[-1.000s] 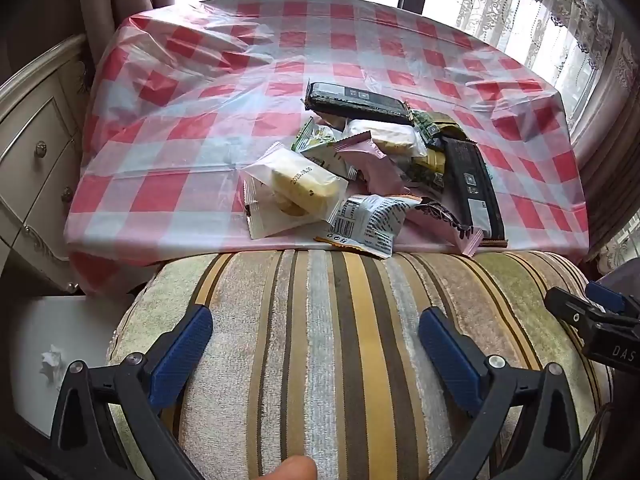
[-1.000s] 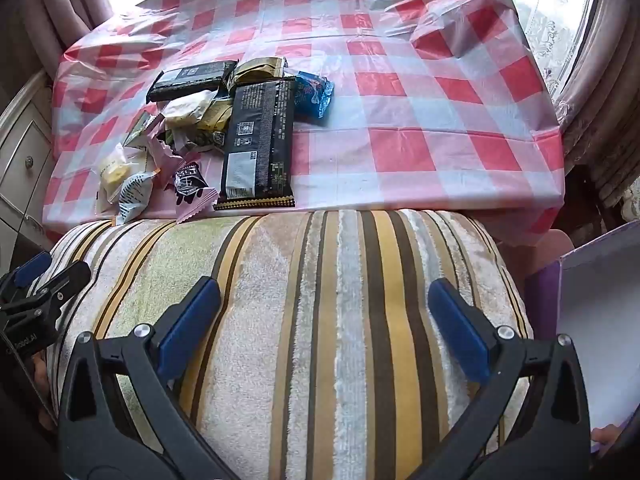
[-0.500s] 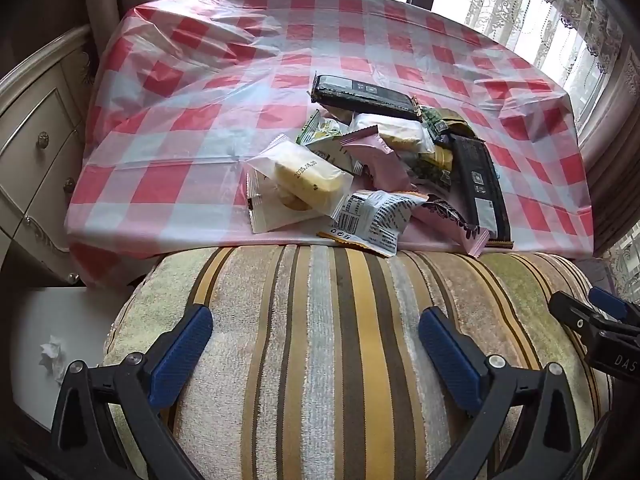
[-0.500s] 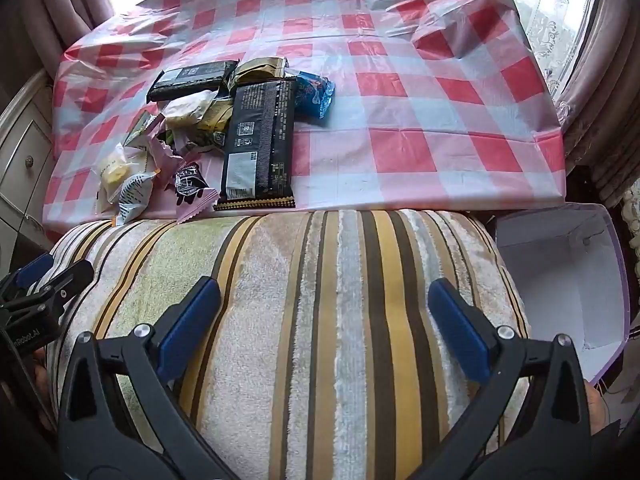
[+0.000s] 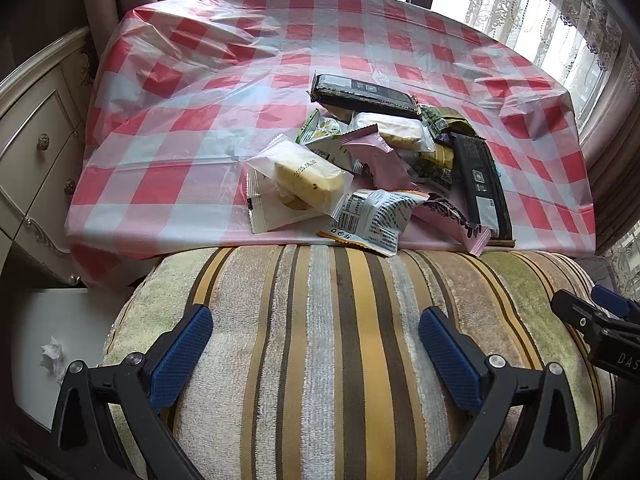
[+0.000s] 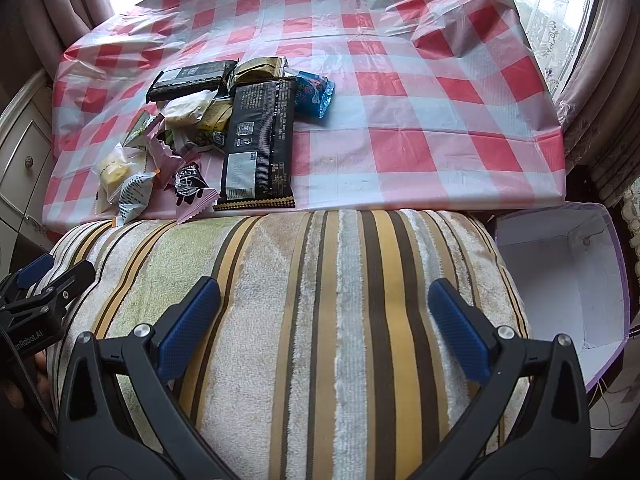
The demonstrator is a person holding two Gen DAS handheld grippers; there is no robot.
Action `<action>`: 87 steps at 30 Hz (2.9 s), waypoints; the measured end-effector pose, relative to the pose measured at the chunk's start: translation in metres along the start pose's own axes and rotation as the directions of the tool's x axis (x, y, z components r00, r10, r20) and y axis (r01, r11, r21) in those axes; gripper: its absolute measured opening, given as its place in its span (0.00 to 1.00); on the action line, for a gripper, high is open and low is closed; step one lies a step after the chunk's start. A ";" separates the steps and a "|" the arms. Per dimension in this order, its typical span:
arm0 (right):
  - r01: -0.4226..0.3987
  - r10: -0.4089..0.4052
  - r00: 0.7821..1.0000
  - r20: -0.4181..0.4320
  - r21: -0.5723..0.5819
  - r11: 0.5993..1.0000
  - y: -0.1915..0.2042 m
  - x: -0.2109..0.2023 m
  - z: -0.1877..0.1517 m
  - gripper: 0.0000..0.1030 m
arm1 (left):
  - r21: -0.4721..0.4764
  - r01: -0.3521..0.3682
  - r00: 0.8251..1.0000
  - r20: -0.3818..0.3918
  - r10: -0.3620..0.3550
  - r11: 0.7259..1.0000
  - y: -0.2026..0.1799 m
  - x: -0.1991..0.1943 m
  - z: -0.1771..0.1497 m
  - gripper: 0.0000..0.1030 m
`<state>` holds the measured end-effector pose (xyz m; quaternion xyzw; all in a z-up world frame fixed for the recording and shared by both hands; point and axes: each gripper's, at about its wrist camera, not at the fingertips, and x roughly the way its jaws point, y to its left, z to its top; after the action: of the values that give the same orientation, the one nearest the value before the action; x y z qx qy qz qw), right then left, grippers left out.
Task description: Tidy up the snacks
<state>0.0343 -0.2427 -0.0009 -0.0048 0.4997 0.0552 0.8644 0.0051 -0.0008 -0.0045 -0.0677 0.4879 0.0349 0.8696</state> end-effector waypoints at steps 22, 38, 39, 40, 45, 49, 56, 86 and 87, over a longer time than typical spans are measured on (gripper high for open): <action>0.008 -0.008 1.000 0.007 -0.001 1.000 0.001 0.001 0.000 1.00 | -0.005 0.001 1.000 0.003 -0.001 1.000 -0.001 0.001 0.001 1.00; 0.008 -0.008 1.000 0.007 -0.001 1.000 0.002 0.001 0.000 1.00 | -0.004 0.001 1.000 0.003 -0.001 1.000 -0.001 0.001 0.001 1.00; 0.008 -0.008 1.000 0.007 -0.001 1.000 0.001 0.001 0.000 1.00 | -0.004 0.001 1.000 0.003 -0.001 1.000 -0.001 0.001 0.001 1.00; 0.008 -0.008 1.000 0.007 -0.001 1.000 0.002 0.001 0.000 1.00 | -0.004 0.001 1.000 0.003 -0.001 1.000 -0.001 0.001 0.001 1.00; 0.007 -0.007 1.000 0.007 -0.001 1.000 0.001 0.001 0.000 1.00 | -0.004 0.001 1.000 0.004 -0.001 1.000 -0.001 0.001 0.001 1.00; 0.007 -0.007 1.000 0.007 -0.001 1.000 0.001 0.001 0.000 1.00 | -0.004 0.001 1.000 0.004 -0.001 1.000 -0.001 0.001 0.001 1.00; 0.007 -0.007 1.000 0.007 -0.001 1.000 0.001 0.001 0.000 1.00 | -0.004 0.001 1.000 0.004 -0.001 1.000 -0.001 0.001 0.001 1.00; -0.048 0.047 0.998 -0.031 -0.038 0.998 0.001 0.026 0.034 1.00 | -0.196 0.088 0.996 0.029 -0.084 0.977 0.032 0.011 0.029 0.86; -0.055 0.054 0.998 -0.029 -0.046 0.997 0.003 0.028 0.038 1.00 | -0.211 0.094 0.996 0.031 -0.089 0.973 0.034 0.013 0.032 0.84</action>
<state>0.0806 -0.2347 -0.0063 -0.0120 0.5102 0.0901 0.8552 0.0349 0.0373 -0.0017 -0.1824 0.4684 0.0474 0.8632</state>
